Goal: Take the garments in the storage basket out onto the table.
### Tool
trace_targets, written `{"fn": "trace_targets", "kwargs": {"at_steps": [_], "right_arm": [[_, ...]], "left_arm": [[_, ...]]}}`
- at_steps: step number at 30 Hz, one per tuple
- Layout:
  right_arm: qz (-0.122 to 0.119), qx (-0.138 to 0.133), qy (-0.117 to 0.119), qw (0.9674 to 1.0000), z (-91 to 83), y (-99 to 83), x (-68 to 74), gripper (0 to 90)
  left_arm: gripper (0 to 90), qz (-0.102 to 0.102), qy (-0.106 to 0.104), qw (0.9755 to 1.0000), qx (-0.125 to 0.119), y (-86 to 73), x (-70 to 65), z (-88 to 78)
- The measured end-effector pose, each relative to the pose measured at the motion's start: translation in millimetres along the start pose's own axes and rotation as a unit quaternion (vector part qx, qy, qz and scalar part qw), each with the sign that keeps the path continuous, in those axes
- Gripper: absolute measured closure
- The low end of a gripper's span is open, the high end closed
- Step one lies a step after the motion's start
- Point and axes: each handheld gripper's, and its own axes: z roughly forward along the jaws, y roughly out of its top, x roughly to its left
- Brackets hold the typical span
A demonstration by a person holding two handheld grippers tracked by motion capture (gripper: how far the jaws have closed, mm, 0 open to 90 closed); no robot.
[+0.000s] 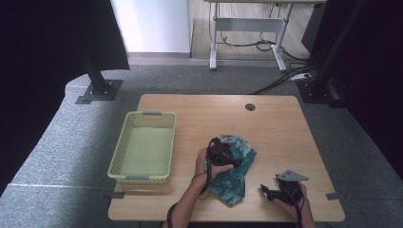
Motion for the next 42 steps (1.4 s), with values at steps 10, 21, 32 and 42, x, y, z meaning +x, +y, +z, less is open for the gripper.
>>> {"fn": "trace_targets", "kwargs": {"at_steps": [10, 21, 32, 42], "right_arm": [[0.002, 0.000, -0.002, 1.0000, 1.2, 1.2, 0.4, 19.2], [0.002, -0.001, -0.003, 1.0000, 0.3, 0.3, 1.5, 19.7], [0.001, 0.000, -0.002, 1.0000, -0.8, -0.7, 1.8, 19.7], [0.001, -0.001, -0.001, 1.0000, -1.7, -1.6, 2.3, 19.7]], "left_arm": [[21.3, -0.024, -0.001, 0.9997, 0.002, -2.9, 6.2, -21.9], [22.3, -0.034, -0.008, 0.9993, -0.017, -20.3, 10.9, -42.6], [21.2, 0.000, 0.017, 0.9998, -0.015, -40.2, 7.1, -56.9], [21.3, 0.007, 0.032, 0.9991, -0.025, -69.6, 11.0, -80.9]]}}
